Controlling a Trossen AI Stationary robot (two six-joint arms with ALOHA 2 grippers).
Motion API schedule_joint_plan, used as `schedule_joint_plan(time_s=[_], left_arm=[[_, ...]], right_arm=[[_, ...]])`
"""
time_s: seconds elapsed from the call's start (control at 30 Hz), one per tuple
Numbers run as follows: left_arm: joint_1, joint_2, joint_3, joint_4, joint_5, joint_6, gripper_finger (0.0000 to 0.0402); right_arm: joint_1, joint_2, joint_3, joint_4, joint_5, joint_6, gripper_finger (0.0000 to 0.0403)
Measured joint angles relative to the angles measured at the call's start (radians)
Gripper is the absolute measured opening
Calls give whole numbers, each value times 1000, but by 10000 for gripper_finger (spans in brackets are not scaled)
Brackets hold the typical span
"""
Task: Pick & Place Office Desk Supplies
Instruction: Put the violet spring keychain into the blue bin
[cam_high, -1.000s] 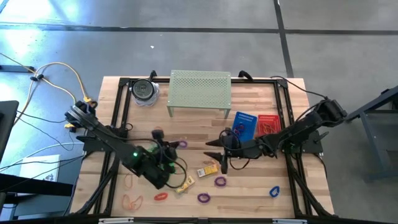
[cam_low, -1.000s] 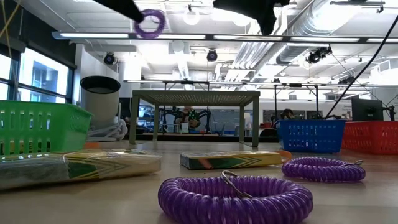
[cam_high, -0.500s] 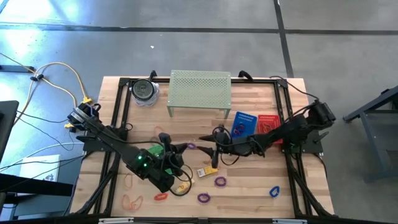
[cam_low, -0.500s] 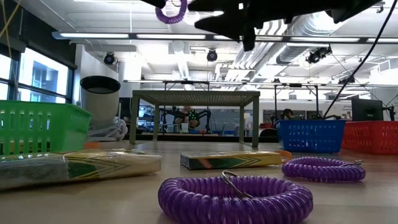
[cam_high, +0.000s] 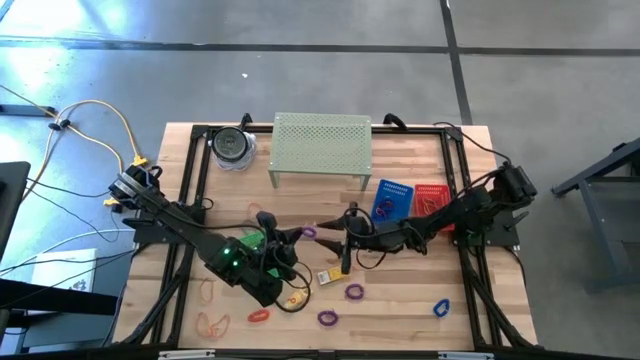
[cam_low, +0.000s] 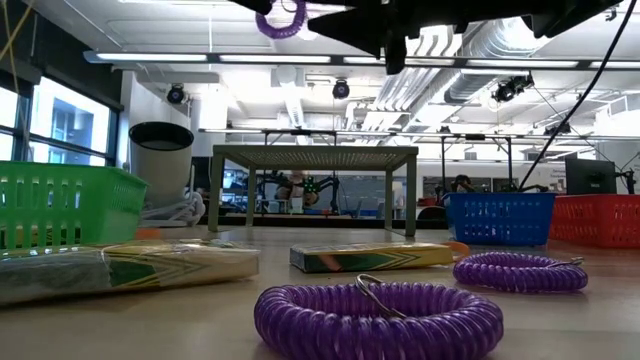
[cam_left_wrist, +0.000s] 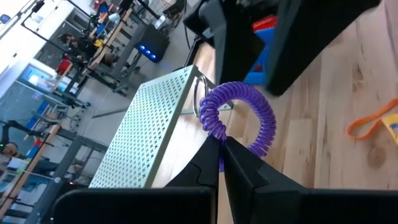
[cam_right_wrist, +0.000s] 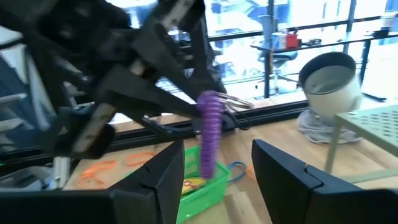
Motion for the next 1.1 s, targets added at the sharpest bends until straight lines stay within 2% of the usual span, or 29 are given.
schedule_joint_plan(time_s=[0.1, 0.33, 0.47, 0.63, 0.9, 1.0, 1.1], left_arm=[[2, 0, 0, 20, 0, 7, 2], [27, 0, 0, 59, 3, 21, 2], [42, 0, 0, 78, 47, 29, 2], [49, 0, 0, 79, 52, 29, 2], [48, 0, 0, 81, 61, 25, 14], [50, 0, 0, 84, 108, 65, 35], [54, 0, 0, 112, 164, 88, 72]], right_arm=[[-10, 0, 0, 3, 0, 0, 176], [-42, 0, 0, 2, -100, 29, 164], [-45, 0, 0, -2, -96, 3, 116], [-44, 0, 0, -23, -99, -39, 21], [-44, 0, 0, -55, -97, -53, 8], [-44, 0, 0, -72, -97, -53, 7], [-44, 0, 0, -96, -91, -54, 6]])
